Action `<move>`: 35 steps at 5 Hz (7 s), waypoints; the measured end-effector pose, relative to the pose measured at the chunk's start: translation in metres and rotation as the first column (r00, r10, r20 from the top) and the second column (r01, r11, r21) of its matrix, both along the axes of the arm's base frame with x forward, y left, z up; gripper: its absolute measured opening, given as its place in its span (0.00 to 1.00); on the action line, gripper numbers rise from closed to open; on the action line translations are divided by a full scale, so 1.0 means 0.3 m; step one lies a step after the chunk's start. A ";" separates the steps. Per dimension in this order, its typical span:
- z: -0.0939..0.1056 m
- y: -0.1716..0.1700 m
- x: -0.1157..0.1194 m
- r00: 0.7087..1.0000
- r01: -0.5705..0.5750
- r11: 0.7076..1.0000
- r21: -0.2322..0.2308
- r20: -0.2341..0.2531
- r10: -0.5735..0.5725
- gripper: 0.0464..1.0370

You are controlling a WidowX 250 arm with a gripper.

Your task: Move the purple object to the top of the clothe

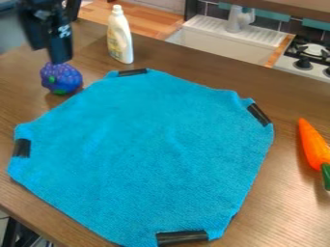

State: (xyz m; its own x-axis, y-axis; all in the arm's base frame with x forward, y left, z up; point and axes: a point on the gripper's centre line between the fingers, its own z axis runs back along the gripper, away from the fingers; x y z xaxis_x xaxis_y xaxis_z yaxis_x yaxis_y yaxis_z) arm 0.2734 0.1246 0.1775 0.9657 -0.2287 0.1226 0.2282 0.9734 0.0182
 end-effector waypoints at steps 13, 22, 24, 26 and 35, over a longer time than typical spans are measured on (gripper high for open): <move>-0.224 0.268 0.198 0.776 -0.630 0.768 -0.119 -0.045 0.629 0.92; 0.016 0.082 0.115 0.913 -0.385 0.909 -0.161 0.075 0.401 0.69; -0.070 0.175 0.101 0.926 -0.365 0.927 -0.086 0.073 0.371 0.96; -0.175 0.222 0.118 0.919 -0.390 0.921 -0.022 0.061 0.391 0.96; -0.030 0.051 0.240 0.884 -0.452 0.873 -0.185 0.036 0.466 0.86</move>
State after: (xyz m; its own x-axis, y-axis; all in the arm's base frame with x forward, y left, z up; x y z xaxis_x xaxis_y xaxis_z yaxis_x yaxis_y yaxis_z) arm 0.3454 0.1398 0.1684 0.9429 0.2681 0.1979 -0.2401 0.9584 -0.1544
